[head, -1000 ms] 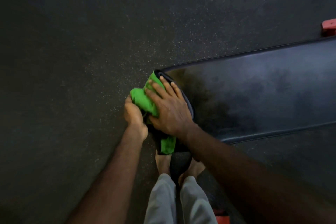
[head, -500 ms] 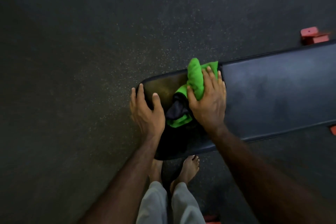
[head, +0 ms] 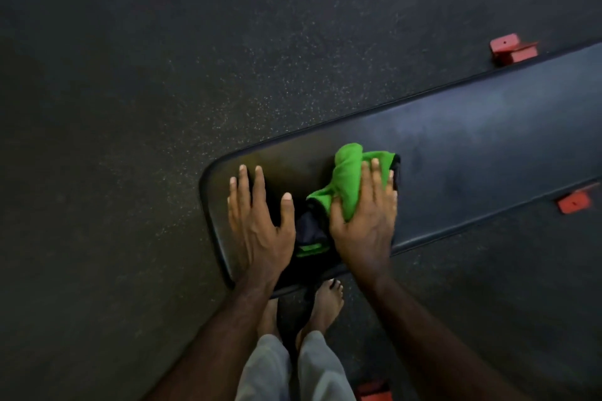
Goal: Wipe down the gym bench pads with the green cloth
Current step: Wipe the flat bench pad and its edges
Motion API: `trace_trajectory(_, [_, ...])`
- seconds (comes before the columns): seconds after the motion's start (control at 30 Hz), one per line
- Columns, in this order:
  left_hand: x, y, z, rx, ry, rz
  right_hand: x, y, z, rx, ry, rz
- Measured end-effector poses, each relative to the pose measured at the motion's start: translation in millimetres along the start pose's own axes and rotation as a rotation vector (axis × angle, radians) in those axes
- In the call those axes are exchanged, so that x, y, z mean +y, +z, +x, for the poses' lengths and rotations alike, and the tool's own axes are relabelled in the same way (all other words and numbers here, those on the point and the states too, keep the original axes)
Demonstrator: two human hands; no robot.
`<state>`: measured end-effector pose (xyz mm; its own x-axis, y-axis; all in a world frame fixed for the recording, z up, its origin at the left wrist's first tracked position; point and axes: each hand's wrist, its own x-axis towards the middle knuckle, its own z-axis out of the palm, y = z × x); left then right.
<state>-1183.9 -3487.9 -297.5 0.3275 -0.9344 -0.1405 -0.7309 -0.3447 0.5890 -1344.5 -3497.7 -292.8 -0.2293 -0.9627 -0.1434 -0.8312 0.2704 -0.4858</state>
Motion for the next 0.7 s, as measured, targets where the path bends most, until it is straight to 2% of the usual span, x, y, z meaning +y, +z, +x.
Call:
trace_trajectory(0.07, [7, 6, -6, -0.002, 0.023, 0.006, -4, 3, -14, -0.099, -0.132, -0.033])
trace_trajectory(0.17, [12, 14, -17, -0.022, 0.061, 0.016, 22, -12, -1, -0.296, -0.559, -0.132])
trace_trajectory(0.23, [14, 17, -25, -0.059, 0.101, 0.038, 48, -26, 26, -0.297, -0.695, -0.224])
trace_trajectory(0.3, [17, 21, -33, -0.104, 0.136, 0.049, 67, -37, 45, -0.173, -0.53, -0.206])
trace_trajectory(0.37, [22, 26, -37, -0.115, 0.155, 0.049, 65, -39, 45, -0.001, -0.2, -0.071])
trace_trajectory(0.43, [32, 30, -35, -0.102, 0.141, 0.026, 47, -30, 30, 0.054, 0.026, 0.016])
trace_trajectory(0.47, [35, 31, -33, -0.09, 0.132, 0.006, 39, -25, 20, 0.018, 0.016, 0.02])
trace_trajectory(0.5, [40, 32, -29, -0.073, 0.127, -0.013, 36, -22, 10, -0.051, -0.085, -0.009])
trace_trajectory(0.57, [45, 33, -22, -0.054, 0.118, -0.032, 46, -24, 1, -0.233, -0.407, -0.113])
trace_trajectory(0.63, [44, 32, -17, -0.054, 0.115, -0.034, 63, -34, 20, -0.303, -0.621, -0.178])
trace_trajectory(0.7, [43, 31, -16, -0.064, 0.11, -0.036, 66, -36, 41, -0.244, -0.59, -0.189])
